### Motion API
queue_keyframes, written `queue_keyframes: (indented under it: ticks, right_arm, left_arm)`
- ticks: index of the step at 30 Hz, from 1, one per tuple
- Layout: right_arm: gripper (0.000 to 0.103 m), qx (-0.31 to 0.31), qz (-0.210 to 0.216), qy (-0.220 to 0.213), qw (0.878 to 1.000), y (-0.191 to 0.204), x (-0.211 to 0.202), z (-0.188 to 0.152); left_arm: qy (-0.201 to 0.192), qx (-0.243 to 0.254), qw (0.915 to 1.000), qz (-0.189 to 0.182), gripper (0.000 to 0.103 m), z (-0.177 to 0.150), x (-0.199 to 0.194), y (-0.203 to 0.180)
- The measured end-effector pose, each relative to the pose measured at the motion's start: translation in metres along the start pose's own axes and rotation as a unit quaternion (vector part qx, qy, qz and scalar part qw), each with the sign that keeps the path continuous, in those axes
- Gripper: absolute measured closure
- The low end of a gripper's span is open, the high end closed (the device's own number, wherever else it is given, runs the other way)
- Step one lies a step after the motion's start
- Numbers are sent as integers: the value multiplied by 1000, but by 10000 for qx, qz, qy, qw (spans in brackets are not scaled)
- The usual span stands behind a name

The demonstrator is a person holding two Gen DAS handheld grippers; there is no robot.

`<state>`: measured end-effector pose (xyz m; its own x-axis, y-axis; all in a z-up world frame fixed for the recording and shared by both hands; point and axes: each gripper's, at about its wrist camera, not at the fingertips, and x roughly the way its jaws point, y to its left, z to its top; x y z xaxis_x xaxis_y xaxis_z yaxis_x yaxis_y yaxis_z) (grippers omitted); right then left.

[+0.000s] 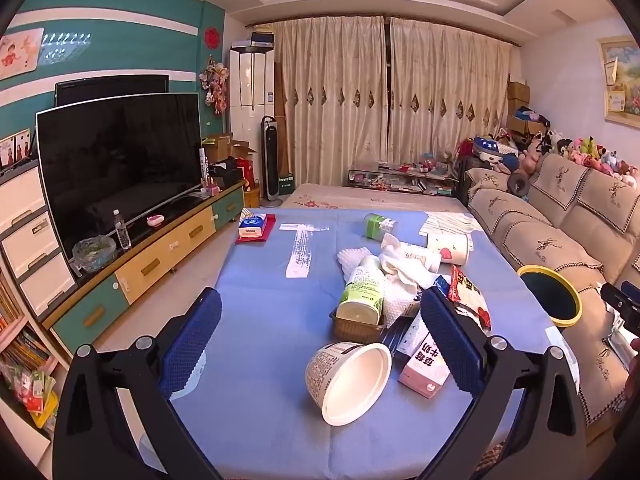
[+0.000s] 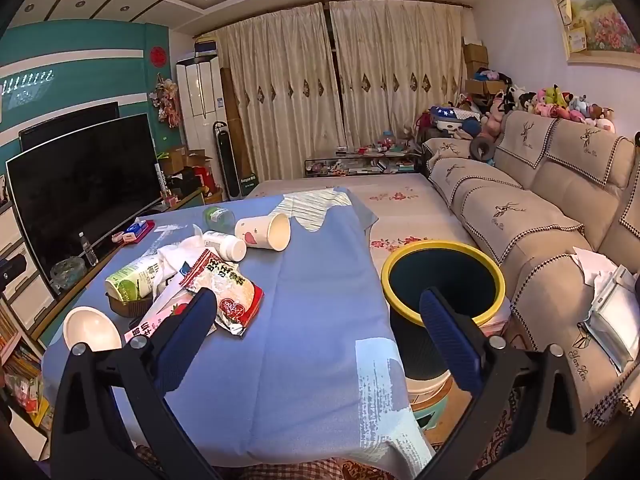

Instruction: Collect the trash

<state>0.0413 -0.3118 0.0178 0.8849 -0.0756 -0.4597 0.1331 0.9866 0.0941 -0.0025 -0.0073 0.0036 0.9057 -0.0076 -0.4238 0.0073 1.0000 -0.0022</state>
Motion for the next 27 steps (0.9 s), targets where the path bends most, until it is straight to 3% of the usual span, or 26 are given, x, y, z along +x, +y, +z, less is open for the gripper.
queue_keyframes:
  ticks: [18,27]
  right_arm:
    - [6,22,-4,42,10000,-4,12,-16]
    - [6,52,-22,59,10000,-1,10,-3]
  left_arm:
    - [88,54,9999,-54,5,-3,9,-2]
    - [118,66,9999,-58,5,-5,12,-4]
